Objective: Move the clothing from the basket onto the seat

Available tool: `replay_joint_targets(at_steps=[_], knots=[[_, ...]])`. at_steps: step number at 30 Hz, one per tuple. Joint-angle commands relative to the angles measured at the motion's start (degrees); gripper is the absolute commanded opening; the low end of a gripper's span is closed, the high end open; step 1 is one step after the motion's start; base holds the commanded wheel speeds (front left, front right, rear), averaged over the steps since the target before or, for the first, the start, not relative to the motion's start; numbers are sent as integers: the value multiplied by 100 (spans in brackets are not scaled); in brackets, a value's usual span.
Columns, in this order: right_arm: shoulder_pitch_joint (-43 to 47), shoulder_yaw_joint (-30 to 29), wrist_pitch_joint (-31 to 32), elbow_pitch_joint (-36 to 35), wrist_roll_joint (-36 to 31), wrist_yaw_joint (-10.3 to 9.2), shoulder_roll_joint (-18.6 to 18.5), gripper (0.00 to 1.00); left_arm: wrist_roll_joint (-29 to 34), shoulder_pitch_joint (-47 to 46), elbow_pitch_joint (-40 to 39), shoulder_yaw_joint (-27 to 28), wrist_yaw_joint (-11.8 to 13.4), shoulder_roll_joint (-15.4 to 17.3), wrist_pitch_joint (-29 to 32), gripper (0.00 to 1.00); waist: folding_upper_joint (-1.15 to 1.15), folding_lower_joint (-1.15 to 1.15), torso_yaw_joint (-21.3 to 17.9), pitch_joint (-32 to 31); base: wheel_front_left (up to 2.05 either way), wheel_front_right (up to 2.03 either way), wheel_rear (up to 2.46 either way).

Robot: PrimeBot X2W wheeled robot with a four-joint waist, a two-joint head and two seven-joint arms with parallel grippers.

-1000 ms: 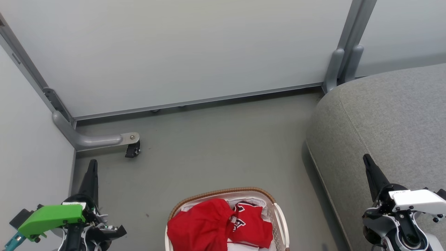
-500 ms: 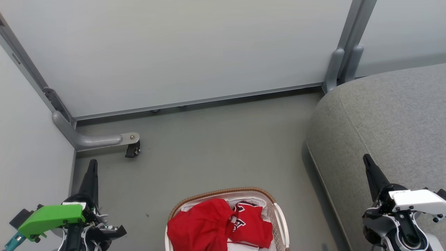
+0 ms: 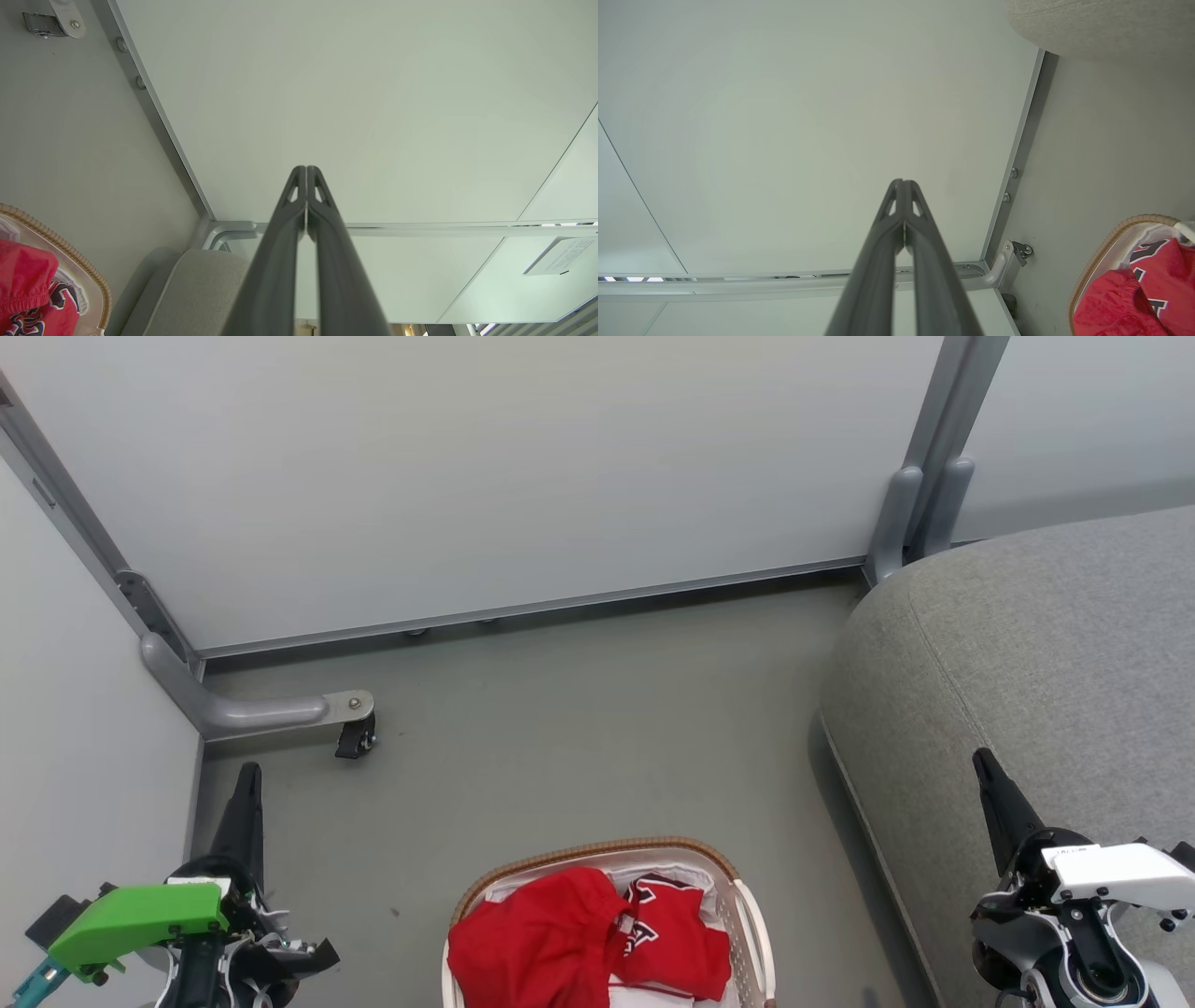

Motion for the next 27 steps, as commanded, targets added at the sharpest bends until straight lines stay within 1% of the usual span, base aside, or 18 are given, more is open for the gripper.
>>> replay_joint_targets(at_steps=[1,27], knots=[[60,-15,23,-2,-25,4,-16,0,20,60,-4,1,-21,10,-1,0,0,0,0,0,0,0,0],[59,-17,20,-1,-24,4,-15,0,19,61,-3,0,-21,10,-2,0,0,0,0,0,0,0,0]])
